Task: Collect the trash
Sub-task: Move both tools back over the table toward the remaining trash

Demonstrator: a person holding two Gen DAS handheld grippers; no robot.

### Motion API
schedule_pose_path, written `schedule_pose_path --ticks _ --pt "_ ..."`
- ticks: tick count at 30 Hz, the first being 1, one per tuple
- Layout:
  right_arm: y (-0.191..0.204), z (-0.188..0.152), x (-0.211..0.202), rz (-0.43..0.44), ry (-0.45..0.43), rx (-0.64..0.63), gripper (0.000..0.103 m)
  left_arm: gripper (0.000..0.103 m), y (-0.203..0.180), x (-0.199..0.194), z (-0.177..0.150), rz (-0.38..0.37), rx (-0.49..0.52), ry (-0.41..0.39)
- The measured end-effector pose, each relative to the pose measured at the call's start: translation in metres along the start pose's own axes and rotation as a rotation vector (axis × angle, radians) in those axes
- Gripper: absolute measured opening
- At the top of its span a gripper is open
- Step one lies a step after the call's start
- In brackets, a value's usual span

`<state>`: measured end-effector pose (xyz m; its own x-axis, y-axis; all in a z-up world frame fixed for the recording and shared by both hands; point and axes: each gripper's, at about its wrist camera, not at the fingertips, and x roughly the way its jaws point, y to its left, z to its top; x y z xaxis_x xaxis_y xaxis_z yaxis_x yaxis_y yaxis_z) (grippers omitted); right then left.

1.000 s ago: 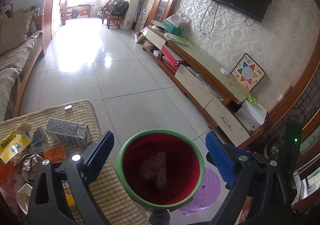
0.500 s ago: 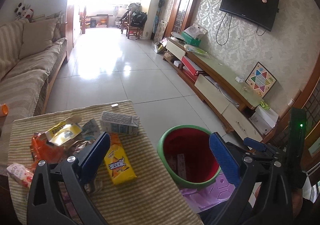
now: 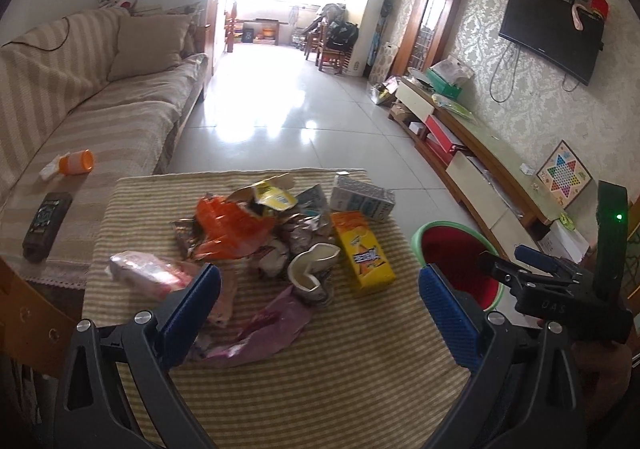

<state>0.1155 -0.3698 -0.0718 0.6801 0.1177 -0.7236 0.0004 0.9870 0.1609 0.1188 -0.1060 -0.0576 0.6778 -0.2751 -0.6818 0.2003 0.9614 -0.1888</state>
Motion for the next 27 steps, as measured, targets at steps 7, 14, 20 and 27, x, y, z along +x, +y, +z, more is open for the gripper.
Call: schedule_pose_path --ticks 7,14,20,27 --pt "0.047 -0.005 0.015 0.027 0.032 -0.053 0.098 0.095 0.074 -0.014 -0.018 0.083 -0.116 0.007" --pt "0.088 -0.007 0.032 0.047 0.069 -0.137 0.098 0.095 0.12 -0.013 -0.027 0.122 -0.202 0.016" --pt "0.115 -0.012 0.053 0.043 0.113 -0.205 0.098 0.095 0.152 0.008 -0.032 0.15 -0.29 0.048" --pt "0.131 -0.016 0.088 0.048 0.166 -0.228 0.098 0.095 0.174 0.055 -0.035 0.128 -0.376 0.136"
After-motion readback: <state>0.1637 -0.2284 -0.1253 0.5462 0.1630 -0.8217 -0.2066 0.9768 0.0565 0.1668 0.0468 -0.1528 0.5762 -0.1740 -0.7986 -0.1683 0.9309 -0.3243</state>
